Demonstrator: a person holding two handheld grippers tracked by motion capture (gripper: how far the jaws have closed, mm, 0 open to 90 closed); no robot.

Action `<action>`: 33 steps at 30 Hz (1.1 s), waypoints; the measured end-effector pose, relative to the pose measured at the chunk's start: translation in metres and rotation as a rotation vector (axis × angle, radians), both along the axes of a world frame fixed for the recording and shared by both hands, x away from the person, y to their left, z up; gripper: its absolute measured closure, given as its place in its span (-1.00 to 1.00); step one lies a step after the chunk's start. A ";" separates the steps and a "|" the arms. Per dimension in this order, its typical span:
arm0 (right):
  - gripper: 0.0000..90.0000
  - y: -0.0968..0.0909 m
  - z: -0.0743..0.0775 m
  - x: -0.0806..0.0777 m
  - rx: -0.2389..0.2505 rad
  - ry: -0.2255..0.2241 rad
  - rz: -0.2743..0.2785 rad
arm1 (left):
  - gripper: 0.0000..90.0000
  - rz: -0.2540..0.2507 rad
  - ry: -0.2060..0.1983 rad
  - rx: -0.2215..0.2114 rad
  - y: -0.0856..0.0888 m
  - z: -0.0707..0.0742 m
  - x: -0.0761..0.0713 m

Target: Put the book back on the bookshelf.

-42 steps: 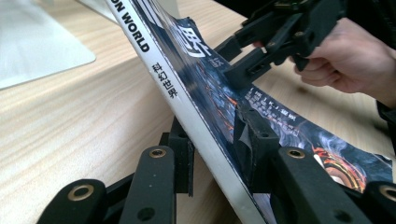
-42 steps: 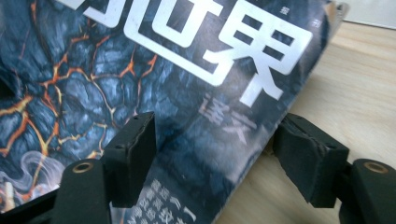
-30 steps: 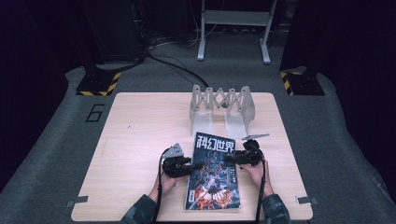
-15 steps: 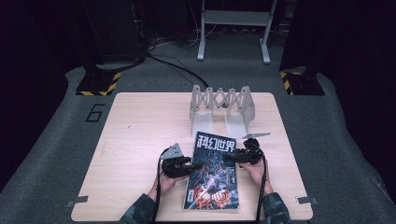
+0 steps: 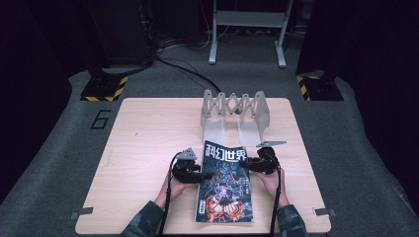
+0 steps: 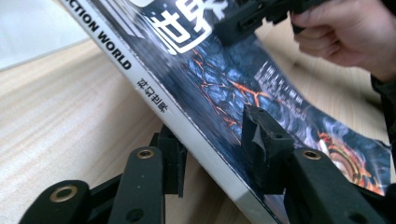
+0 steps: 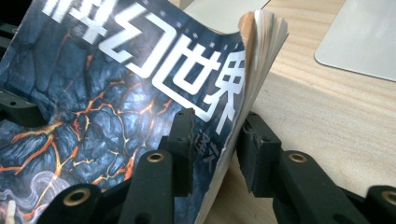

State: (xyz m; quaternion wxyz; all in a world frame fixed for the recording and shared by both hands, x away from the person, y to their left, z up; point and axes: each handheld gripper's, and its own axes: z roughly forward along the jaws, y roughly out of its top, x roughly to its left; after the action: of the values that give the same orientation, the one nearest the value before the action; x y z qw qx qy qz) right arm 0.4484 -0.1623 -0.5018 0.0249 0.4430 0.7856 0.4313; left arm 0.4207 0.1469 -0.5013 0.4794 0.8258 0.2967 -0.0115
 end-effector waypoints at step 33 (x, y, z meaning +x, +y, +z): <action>0.73 0.007 0.034 -0.012 -0.066 -0.174 0.004 | 0.41 -0.036 0.015 0.085 -0.009 0.019 0.026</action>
State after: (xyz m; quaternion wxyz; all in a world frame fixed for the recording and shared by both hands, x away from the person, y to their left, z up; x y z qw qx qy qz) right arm 0.4365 -0.1554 -0.4677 0.1068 0.4010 0.7951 0.4422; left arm 0.4465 0.1383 -0.4820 0.4415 0.8505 0.2854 -0.0139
